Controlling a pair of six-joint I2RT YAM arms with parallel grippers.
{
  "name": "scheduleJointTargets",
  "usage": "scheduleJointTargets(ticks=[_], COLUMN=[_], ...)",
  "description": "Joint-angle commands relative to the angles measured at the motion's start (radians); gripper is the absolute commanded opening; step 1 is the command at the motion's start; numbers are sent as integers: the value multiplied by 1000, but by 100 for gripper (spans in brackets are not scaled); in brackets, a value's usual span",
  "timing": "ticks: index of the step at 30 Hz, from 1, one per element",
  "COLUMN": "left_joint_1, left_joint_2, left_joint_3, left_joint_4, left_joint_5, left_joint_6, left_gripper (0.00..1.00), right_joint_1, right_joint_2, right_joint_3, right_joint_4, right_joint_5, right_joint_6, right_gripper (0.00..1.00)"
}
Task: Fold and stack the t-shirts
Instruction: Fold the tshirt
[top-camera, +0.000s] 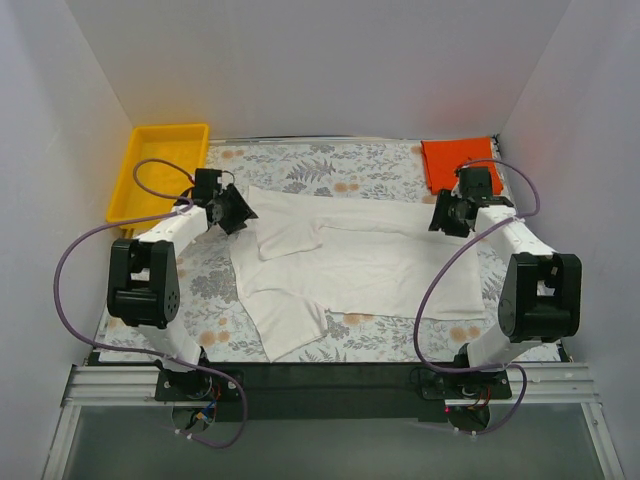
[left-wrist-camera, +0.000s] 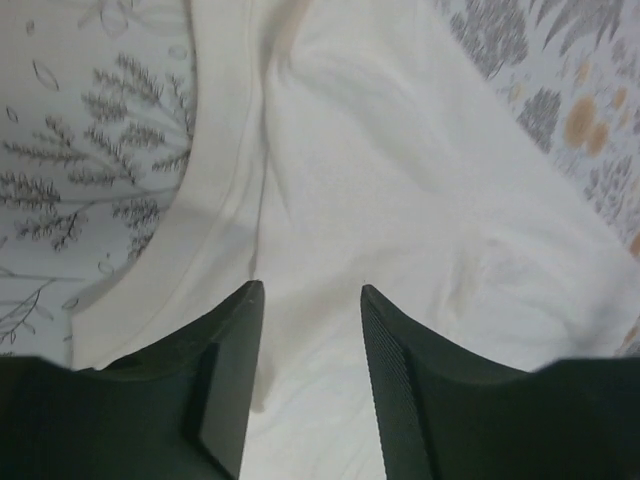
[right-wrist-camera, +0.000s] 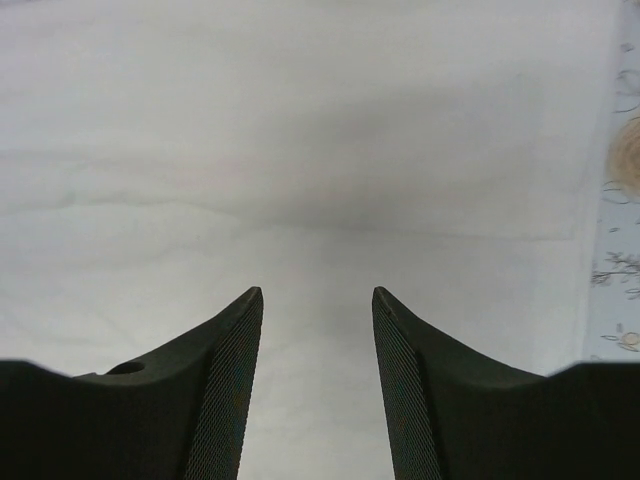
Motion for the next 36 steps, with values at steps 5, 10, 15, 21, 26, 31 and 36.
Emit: scheduleJointTargets(ticks=[5, 10, 15, 21, 26, 31, 36], left_joint_1=[-34, -60, -79, -103, -112, -112, -112], left_joint_2=[-145, -150, -116, -118, -127, -127, -158], left_joint_3=[-211, -300, -316, -324, -334, -377, -394], left_joint_4=[36, 145, 222, 236, 232, 213, 222], left_joint_5=[80, 106, 128, 141, 161, 200, 227], left_joint_6=[3, 23, 20, -7, -54, -138, -201], left_gripper=[57, 60, 60, 60, 59, 58, 56], right_joint_1=[82, 87, 85, 85, 87, 85, 85], right_joint_2=[-58, -56, -50, -53, -52, -55, -50], right_joint_3=[-60, -77, -85, -90, -96, -99, -105], right_joint_4=[5, 23, 30, 33, 37, 39, 42], right_joint_5=[-137, -168, -185, -188, -189, -192, -200], right_joint_6=[10, -6, -13, -20, -20, -24, -26], right_gripper=[46, 46, 46, 45, 45, 45, 44])
